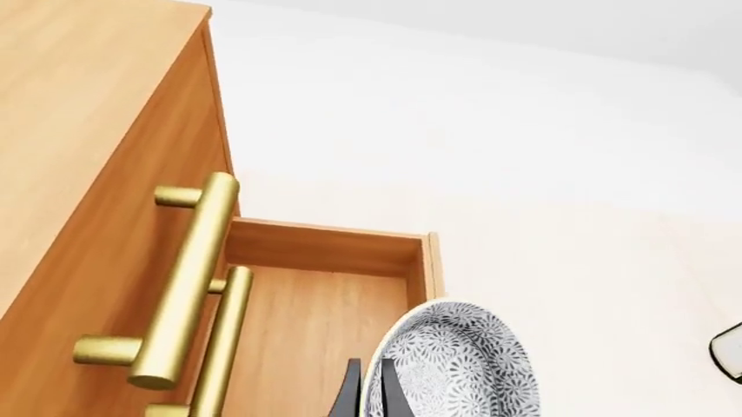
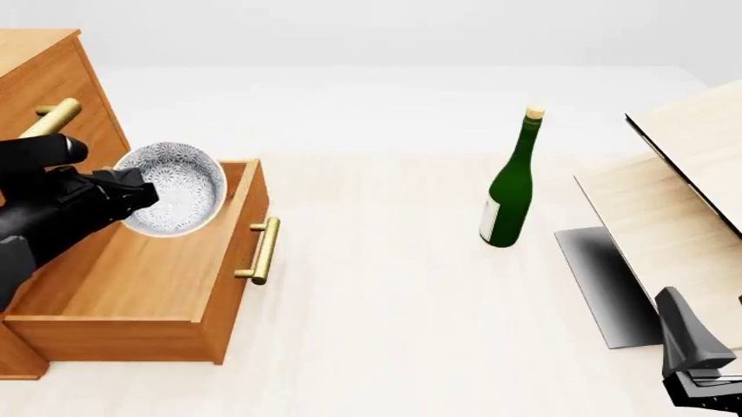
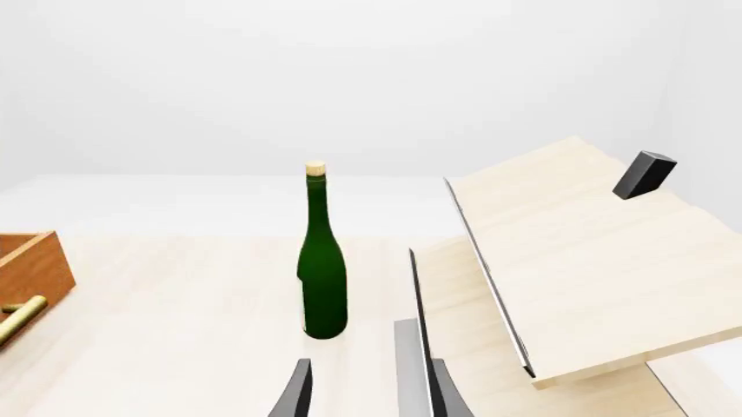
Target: Put the bowl in the bottom drawer of the cabinet and close it.
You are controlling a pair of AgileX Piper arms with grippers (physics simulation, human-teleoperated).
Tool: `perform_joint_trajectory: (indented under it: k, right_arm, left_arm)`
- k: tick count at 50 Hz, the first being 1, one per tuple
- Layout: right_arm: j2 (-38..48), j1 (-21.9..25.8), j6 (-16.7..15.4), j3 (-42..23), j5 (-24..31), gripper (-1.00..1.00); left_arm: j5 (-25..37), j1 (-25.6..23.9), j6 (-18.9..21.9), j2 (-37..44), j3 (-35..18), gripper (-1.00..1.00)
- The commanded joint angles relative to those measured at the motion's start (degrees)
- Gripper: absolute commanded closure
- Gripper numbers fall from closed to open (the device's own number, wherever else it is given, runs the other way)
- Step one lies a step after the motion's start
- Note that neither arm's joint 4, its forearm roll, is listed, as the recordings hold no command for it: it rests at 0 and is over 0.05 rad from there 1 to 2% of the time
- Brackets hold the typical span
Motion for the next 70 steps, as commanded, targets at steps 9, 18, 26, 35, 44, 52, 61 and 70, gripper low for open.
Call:
perform_joint_trajectory:
  k: [9, 18, 26, 35, 44, 52, 61, 70]
  right_arm:
    - [0.0, 0.0, 0.0, 0.0, 0.0, -1.00]
    - [0.0, 0.0, 0.0, 0.0, 0.0, -1.00]
    - [0.0, 0.0, 0.0, 0.0, 0.0, -1.00]
    - [0.0, 0.0, 0.0, 0.0, 0.0, -1.00]
    - [0.0, 0.0, 0.0, 0.0, 0.0, -1.00]
    - [0.0, 0.0, 0.0, 0.0, 0.0, -1.00]
    - [0.0, 0.0, 0.0, 0.0, 0.0, -1.00]
    - [0.0, 0.0, 0.0, 0.0, 0.0, -1.00]
  left_arm:
    - [-2.3, 3.1, 0.2, 1.7, 1.6, 1.00]
    - [-4.3, 3.8, 0.4, 3.6, 2.6, 1.00]
    - [-5.9, 4.3, 0.5, 5.3, 3.2, 1.00]
    - [-7.1, 5.7, 0.7, 6.6, 3.9, 1.00]
    - [-8.4, 6.5, 0.4, 7.9, 4.5, 1.00]
    - [-9.4, 6.9, 0.8, 9.1, 5.0, 1.00]
    - [-10.1, 7.1, 1.3, 9.7, 5.4, 1.00]
    - [-11.2, 7.7, 2.0, 10.5, 6.0, 1.00]
